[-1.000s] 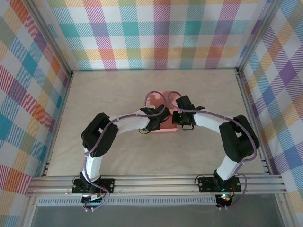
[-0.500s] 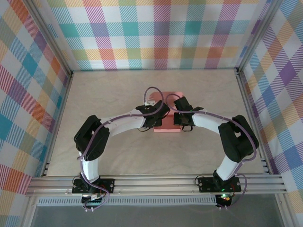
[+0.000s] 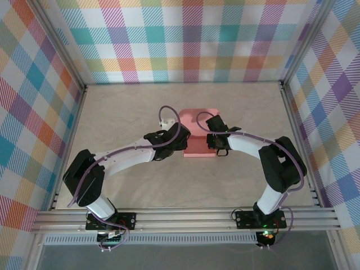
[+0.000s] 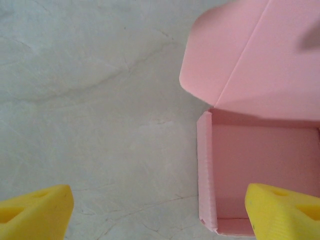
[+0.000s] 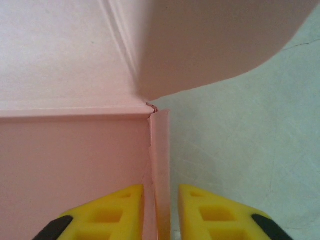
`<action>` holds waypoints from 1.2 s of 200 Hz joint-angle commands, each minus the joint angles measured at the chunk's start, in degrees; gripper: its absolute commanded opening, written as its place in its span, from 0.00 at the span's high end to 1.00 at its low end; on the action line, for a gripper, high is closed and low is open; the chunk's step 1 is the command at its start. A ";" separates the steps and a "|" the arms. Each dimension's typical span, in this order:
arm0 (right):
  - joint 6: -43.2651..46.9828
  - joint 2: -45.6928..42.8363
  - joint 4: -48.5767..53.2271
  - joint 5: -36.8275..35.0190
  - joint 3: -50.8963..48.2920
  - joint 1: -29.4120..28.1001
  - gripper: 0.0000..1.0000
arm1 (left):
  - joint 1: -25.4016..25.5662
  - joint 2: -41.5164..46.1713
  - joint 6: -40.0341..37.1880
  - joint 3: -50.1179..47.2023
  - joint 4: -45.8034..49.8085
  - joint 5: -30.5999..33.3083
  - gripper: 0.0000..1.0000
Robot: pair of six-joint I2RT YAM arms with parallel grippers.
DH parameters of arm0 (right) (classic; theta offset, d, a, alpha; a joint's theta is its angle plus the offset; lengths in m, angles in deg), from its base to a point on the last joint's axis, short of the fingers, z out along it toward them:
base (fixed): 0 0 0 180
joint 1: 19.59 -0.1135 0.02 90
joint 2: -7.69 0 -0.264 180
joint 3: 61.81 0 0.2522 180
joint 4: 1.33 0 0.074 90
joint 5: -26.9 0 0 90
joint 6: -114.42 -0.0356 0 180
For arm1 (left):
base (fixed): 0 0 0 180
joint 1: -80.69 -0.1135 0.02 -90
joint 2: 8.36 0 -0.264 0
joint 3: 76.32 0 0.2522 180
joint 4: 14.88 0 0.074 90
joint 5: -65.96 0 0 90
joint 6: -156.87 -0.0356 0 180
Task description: Fold the paper box
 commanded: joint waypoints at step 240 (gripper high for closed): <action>29.67 -15.82 -3.77 27.08 0.27 11.15 0.12 | -19.83 18.52 -16.97 -18.62 -31.17 -32.59 0.01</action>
